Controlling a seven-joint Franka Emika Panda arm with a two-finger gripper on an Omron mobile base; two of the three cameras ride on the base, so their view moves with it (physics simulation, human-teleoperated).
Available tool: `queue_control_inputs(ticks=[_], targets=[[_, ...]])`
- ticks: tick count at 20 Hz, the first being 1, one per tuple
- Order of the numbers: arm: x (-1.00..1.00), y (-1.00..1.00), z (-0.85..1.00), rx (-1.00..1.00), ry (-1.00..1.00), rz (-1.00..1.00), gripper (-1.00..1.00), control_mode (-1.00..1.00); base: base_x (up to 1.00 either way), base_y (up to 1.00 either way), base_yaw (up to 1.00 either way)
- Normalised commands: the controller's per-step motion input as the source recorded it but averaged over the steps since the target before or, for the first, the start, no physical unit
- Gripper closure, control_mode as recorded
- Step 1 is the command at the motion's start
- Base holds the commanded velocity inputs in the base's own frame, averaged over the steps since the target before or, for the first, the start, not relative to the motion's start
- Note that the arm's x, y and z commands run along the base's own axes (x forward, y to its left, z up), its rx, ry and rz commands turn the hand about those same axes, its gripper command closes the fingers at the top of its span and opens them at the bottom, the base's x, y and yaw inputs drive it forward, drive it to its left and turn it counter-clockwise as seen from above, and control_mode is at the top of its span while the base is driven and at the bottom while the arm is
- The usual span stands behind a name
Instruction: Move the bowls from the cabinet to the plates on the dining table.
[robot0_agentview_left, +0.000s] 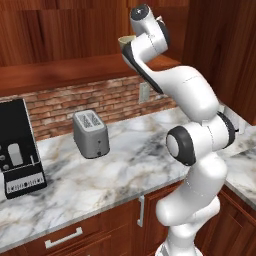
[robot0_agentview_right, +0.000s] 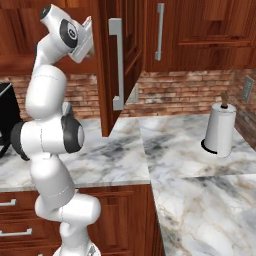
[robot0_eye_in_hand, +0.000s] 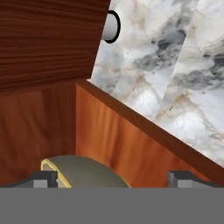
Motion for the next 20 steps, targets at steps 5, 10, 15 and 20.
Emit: queue_control_inputs(ticks=[5,10,15,20], targets=[[0.45,0.00,-0.03,0.00,0.00,0.01,-1.00,-1.00,0.00,0.00,0.00],[0.49,0.00,0.00,0.00,0.00,0.01,-1.00,-1.00,0.00,0.00,0.00],[0.53,0.00,-0.01,0.00,0.00,0.01,-1.00,-1.00,0.00,0.00,0.00],[0.52,0.00,-0.08,0.00,0.00,0.01,-1.00,-1.00,0.00,0.00,0.00]])
